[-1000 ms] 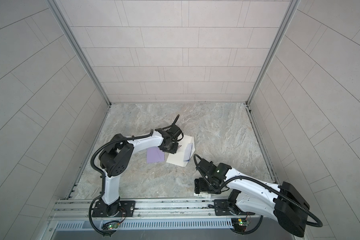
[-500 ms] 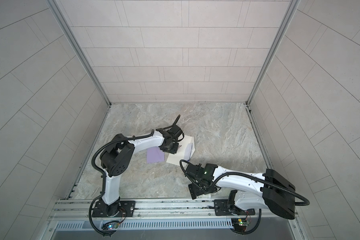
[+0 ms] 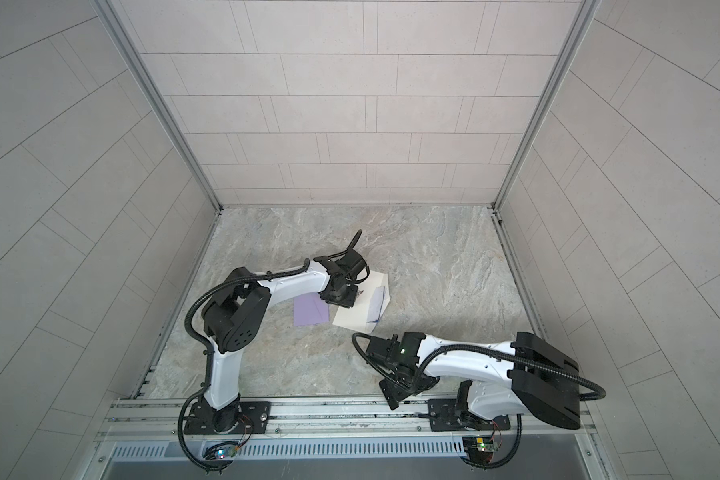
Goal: Place the letter into the envelope and seal it
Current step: 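Grasp the white glue stick with the right gripper and lift it, then carry the glue stick with the right gripper to the cream envelope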
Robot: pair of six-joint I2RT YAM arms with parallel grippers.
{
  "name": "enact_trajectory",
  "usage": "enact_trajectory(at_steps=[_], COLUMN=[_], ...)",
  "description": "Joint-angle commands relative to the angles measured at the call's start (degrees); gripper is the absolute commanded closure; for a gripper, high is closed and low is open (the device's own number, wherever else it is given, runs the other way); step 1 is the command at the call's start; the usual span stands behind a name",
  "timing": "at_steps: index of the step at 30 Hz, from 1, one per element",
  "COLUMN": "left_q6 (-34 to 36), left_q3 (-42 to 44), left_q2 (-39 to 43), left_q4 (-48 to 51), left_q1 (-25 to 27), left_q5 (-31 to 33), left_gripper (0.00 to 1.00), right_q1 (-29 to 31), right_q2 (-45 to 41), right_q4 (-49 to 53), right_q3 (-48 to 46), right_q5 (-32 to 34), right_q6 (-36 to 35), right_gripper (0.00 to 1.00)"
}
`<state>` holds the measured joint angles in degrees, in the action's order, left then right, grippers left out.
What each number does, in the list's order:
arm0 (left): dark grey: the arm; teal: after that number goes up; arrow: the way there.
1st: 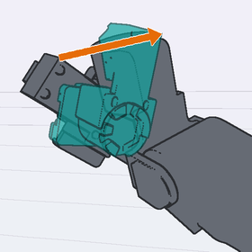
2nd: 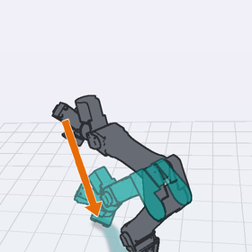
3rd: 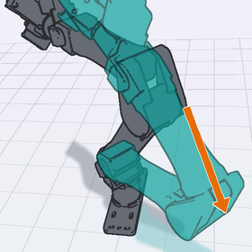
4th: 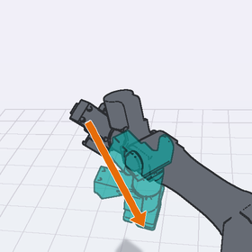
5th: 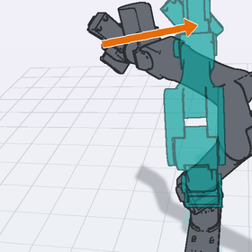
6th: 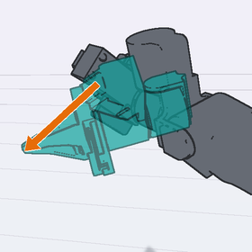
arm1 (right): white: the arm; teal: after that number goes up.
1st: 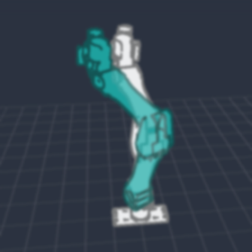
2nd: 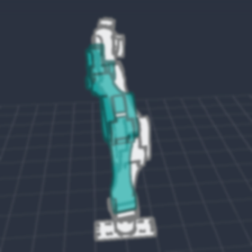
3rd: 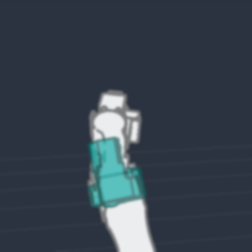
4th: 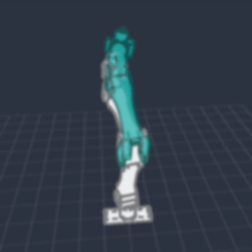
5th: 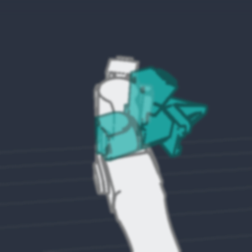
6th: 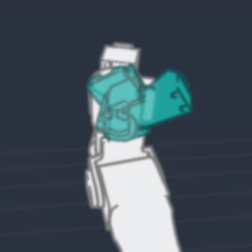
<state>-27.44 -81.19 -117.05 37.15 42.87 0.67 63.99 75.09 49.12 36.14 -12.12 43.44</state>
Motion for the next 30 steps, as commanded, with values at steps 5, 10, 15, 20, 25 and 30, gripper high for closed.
enact_trajectory(at_steps=[5, 10, 15, 20, 25, 30], left_q6=[-0.5, -0.6, -0.5, -0.7, -0.7, -0.9], left_q3=[1.0, 0.8, 0.9, 1.1, 0.9, 0.9], left_q2=[-3.9, -3.7, -3.0, -2.8, -3.0, -3.2], left_q4=[5.4, 5.9, 5.8, 5.7, 5.8, 5.9], left_q1=[0.9, 0.9, 0.9, 0.9, 0.9, 0.9], left_q5=[-2.2, -2.1, -2.5, -2.3, -2.3, -2.3], left_gripper=[0.63, 0.63, 0.63, 0.63, 0.63, 0.63], right_q1=[0.3, -0.4, -5.3, -12.2, -14.1, -18.1], right_q2=[4.1, 5.9, 5.8, 3.4, 2.5, -0.1], right_q4=[-2.7, -3.7, -6.0, -7.1, -7.1, -7.2], right_q3=[1.7, 2.9, 2.9, 2.8, 2.3, 3.3], right_q5=[1.7, 2.1, -0.8, -4.1, -6.1, -6.9], right_q6=[-0.8, -1.2, -2.5, -5.4, -6.7, -6.4], right_gripper=[0.25, 0.64, 0.85, 0.88, 0.88, 0.87])
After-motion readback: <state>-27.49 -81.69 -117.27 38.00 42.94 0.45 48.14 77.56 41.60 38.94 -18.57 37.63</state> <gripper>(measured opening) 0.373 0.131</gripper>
